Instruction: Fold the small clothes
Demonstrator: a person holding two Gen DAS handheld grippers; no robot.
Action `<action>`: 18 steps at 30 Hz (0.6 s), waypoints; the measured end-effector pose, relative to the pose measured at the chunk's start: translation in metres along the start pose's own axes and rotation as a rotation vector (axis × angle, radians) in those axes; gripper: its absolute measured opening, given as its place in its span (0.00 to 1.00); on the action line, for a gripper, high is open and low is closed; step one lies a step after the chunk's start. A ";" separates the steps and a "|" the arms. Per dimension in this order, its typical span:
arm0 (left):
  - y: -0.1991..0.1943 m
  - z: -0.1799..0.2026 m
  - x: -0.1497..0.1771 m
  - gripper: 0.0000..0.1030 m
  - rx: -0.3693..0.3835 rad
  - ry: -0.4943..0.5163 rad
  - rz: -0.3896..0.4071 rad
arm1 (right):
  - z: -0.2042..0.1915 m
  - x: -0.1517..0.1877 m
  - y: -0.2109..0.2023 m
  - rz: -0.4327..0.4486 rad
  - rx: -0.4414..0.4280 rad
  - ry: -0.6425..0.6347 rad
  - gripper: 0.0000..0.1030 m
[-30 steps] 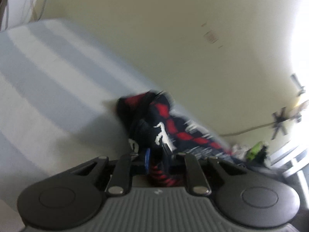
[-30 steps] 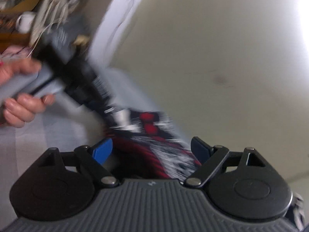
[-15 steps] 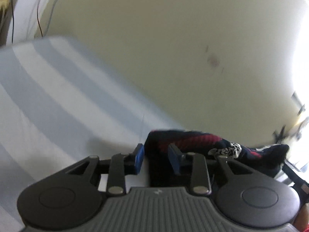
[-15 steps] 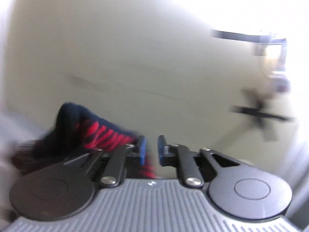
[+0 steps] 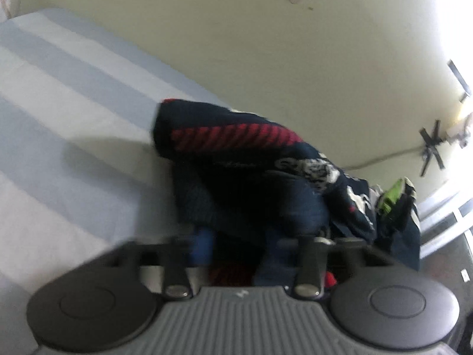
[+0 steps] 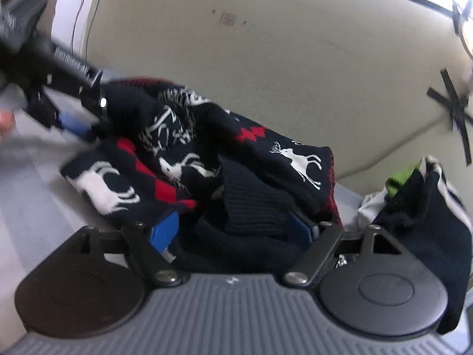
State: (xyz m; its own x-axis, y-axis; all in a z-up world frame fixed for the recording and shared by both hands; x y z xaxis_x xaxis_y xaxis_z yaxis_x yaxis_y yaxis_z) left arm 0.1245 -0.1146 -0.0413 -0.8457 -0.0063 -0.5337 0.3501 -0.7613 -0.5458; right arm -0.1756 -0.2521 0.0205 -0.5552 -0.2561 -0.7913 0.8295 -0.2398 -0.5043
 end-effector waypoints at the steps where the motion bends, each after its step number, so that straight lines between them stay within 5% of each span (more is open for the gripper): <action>1: 0.007 0.000 -0.003 0.06 -0.013 0.000 0.001 | 0.001 0.000 0.006 -0.018 -0.017 0.016 0.67; 3: 0.000 -0.002 -0.005 0.05 -0.036 0.023 0.047 | 0.002 -0.004 0.016 -0.039 -0.033 0.045 0.15; 8: -0.053 -0.011 -0.026 0.04 0.009 0.007 0.156 | 0.008 -0.007 0.005 -0.037 -0.081 0.173 0.03; 12: -0.099 -0.020 -0.041 0.02 0.041 -0.006 0.233 | -0.002 -0.035 -0.054 0.072 -0.296 0.244 0.03; 16: -0.117 -0.017 -0.037 0.02 0.004 0.042 0.269 | -0.011 -0.063 -0.076 0.190 -0.246 0.133 0.12; 18: -0.116 -0.014 -0.028 0.03 0.016 0.044 0.258 | -0.016 -0.077 -0.063 0.203 -0.200 0.091 0.55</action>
State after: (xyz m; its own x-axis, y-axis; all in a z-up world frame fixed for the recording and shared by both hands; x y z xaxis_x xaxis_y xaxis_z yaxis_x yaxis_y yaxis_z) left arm 0.1133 -0.0165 0.0280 -0.7111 -0.1736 -0.6813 0.5447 -0.7487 -0.3778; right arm -0.1835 -0.2023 0.1079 -0.3761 -0.1929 -0.9063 0.9237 -0.0007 -0.3831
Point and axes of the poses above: each gripper's, at about its wrist camera, not at the fingertips, and y roughly the way its jaws point, z to its right, x to its underside, the point moved 9 cm from there along y, roughly the way its jaws point, and after that the axes turned 6 degrees about x, right-handed, at the moved point
